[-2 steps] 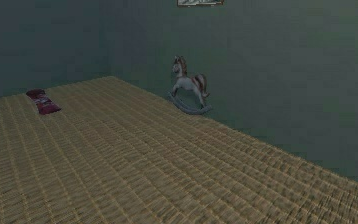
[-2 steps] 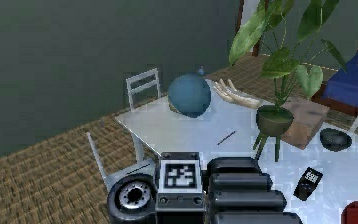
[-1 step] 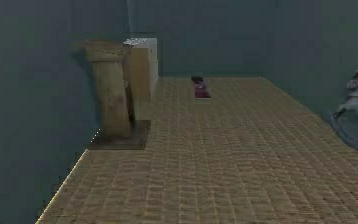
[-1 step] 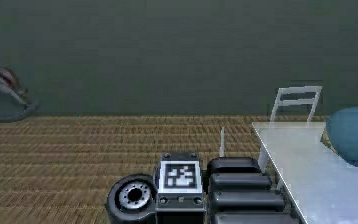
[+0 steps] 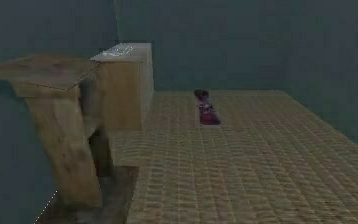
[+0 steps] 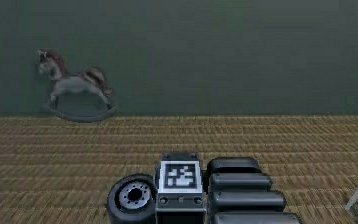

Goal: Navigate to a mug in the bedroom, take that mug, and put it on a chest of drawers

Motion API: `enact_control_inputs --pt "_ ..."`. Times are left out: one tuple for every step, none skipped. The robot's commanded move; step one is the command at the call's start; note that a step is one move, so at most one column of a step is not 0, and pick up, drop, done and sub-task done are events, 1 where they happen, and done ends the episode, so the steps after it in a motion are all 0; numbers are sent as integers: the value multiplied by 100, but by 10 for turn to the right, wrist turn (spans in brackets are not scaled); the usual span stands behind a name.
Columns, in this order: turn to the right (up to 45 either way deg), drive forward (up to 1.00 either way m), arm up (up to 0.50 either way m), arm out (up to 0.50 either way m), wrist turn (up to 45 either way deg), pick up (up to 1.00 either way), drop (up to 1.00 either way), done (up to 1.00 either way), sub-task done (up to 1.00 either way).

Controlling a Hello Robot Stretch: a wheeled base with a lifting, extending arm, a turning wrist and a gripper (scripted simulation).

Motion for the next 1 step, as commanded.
enact_control_inputs --pt "0 100 0 0 0 0 0 0 0"
